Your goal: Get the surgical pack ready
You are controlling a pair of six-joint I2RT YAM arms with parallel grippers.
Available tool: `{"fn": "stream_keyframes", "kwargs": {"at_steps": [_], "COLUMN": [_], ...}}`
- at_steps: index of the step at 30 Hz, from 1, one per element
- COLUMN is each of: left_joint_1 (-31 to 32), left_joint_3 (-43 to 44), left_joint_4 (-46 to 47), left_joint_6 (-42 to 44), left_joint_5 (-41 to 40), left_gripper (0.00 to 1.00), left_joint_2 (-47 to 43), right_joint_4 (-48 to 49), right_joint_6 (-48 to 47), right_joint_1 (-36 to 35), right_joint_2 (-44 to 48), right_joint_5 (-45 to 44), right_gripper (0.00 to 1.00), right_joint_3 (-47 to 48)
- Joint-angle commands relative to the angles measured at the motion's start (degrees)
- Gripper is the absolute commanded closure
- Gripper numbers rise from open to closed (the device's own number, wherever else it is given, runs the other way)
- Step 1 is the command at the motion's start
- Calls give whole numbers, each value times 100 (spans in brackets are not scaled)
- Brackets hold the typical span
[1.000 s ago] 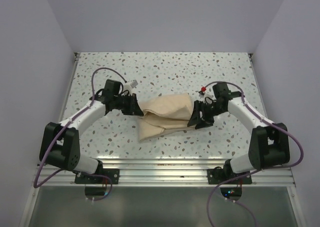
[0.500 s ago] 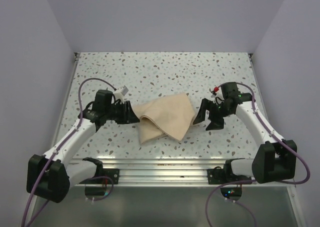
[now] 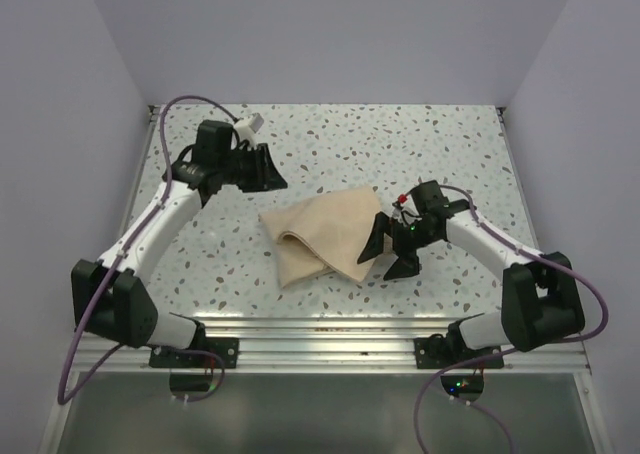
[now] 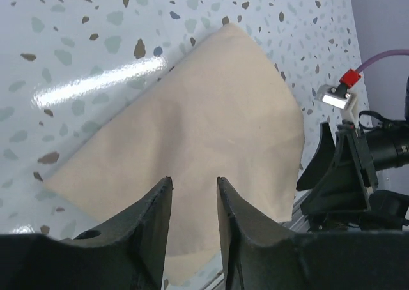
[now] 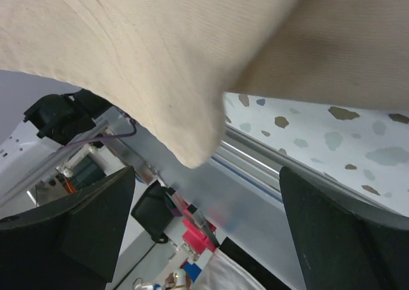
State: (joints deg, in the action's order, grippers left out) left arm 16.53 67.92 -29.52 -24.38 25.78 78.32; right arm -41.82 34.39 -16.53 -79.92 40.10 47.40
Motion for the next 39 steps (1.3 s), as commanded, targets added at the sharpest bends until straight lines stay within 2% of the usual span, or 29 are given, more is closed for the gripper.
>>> {"fn": "stream_keyframes", "kwargs": {"at_steps": [1, 5, 10, 13, 15, 16, 17, 19, 20, 23, 25, 32, 37, 39], "left_joint_1": [8, 16, 25, 25, 25, 25, 25, 34, 34, 34, 25, 25, 25, 25], "left_joint_3": [739, 925, 679, 626, 556, 530, 486, 407, 371, 283, 204, 99, 99, 142], "left_joint_4": [-159, -177, 42, 60, 104, 113, 122, 122, 148, 130, 139, 139, 122, 96], "left_joint_6": [258, 267, 337, 399, 443, 452, 461, 487, 513, 548, 548, 610, 645, 636], "left_joint_5": [514, 1139, 1140, 1114, 1105, 1087, 1096, 1096, 1078, 964, 903, 754, 604, 604], "left_gripper": [63, 77, 81, 81, 82, 82, 83, 83, 83, 84, 86, 88, 89, 89], "left_joint_2": [1154, 2133, 2398, 2433, 2494, 2512, 2521, 2556, 2574, 2626, 2688, 2864, 2899, 2812], "right_joint_4": [850, 1395, 1466, 1546, 1502, 1493, 1232, 844, 407, -597, -1036, -1486, -1286, -1136], "right_joint_6": [708, 1095, 1227, 1202, 1175, 1123, 1035, 658, 517, -63, -283, -398, -679, -775], "right_joint_1": [-245, -402, -675, -869, -913, -922, -922, -913, -913, -904, -904, -782, -352, -228], "right_joint_2": [-67, -261, -560, -717, -753, -779, -779, -657, -578, -341, -270, 20, -190, -461], "right_joint_5": [25, -11, -20, -19, 33, 94, 121, 69, 34, -431, -651, -924, -1091, -1092], "right_gripper": [1, 1, 5, 12, 21, 29, 52, 70, 84, 97, 99, 100, 99, 93], "right_joint_3": [-2, -55, -55, 6, 42, 33, 76, 138, 190, 366, 393, -203, -608, -749]}}
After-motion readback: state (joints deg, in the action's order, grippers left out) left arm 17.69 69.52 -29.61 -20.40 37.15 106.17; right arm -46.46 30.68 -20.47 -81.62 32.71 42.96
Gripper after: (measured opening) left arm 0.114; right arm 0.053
